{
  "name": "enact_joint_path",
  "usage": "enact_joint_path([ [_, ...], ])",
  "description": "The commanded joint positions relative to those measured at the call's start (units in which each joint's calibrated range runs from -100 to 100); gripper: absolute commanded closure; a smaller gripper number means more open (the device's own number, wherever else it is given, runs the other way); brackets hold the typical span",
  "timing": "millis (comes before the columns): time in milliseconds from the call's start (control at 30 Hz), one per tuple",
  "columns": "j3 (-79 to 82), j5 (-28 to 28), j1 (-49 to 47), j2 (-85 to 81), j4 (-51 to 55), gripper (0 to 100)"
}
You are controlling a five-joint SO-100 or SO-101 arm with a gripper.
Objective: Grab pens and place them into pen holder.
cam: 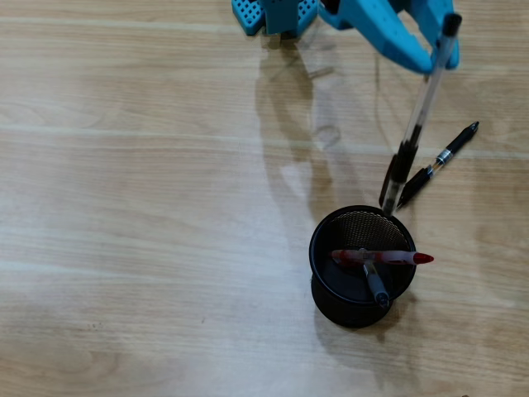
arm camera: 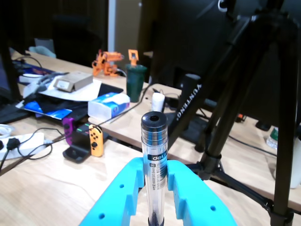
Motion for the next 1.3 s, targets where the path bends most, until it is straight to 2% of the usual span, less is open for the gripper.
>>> enact_joint_path([
  [0, -1.87, 0.23, 0.58, 0.47, -1.70, 98],
  [667, 15.32, -0.24, 1.76, 2.51, -2.43, 98],
  [733, 15.41, -0.24, 1.86, 2.51, -2.43, 94],
  [800, 15.41, -0.24, 1.49, 2.51, -2.43, 84],
  [833, 15.41, -0.24, 1.40, 2.51, -2.43, 82],
  [1133, 15.32, 0.38, 0.94, 1.66, -1.61, 83],
  [1267, 14.96, 3.79, -1.07, 1.57, -1.52, 88],
])
